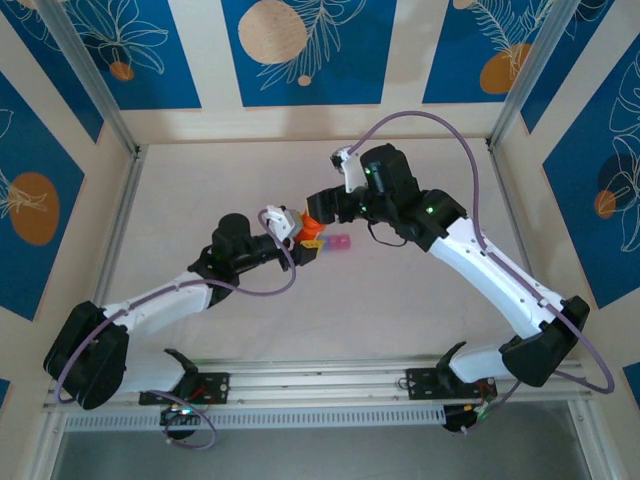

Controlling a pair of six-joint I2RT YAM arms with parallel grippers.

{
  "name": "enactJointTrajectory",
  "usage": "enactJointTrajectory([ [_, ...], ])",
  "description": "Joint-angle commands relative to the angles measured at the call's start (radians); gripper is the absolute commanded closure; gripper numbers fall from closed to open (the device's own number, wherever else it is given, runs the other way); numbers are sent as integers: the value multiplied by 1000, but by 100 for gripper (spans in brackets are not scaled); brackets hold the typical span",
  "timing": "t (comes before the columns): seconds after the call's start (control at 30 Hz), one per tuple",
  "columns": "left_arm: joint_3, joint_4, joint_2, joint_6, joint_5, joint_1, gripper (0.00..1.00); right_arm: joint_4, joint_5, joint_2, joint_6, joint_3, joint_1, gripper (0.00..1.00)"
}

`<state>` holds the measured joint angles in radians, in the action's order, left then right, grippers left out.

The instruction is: Sort the pills into containers

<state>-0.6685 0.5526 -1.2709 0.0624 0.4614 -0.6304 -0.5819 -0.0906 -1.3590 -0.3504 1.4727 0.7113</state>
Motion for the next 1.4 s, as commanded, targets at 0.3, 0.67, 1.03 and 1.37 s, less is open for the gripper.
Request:
enactJointTrajectory([
  [0.3,7,24,26,11,-36,6,100,4,-24,-30,-18,14,33,33],
  [0.67,38,91,53,-13,-5,11,100,75,118,34,128,-98,21,61],
  [1.03,32,157,34,-44,352,29,100,-51,637,103,723,-172,-126,61],
  [1.37,7,168,-14,-86,519,28,100,-259,843,15,1035,4,-221,61],
])
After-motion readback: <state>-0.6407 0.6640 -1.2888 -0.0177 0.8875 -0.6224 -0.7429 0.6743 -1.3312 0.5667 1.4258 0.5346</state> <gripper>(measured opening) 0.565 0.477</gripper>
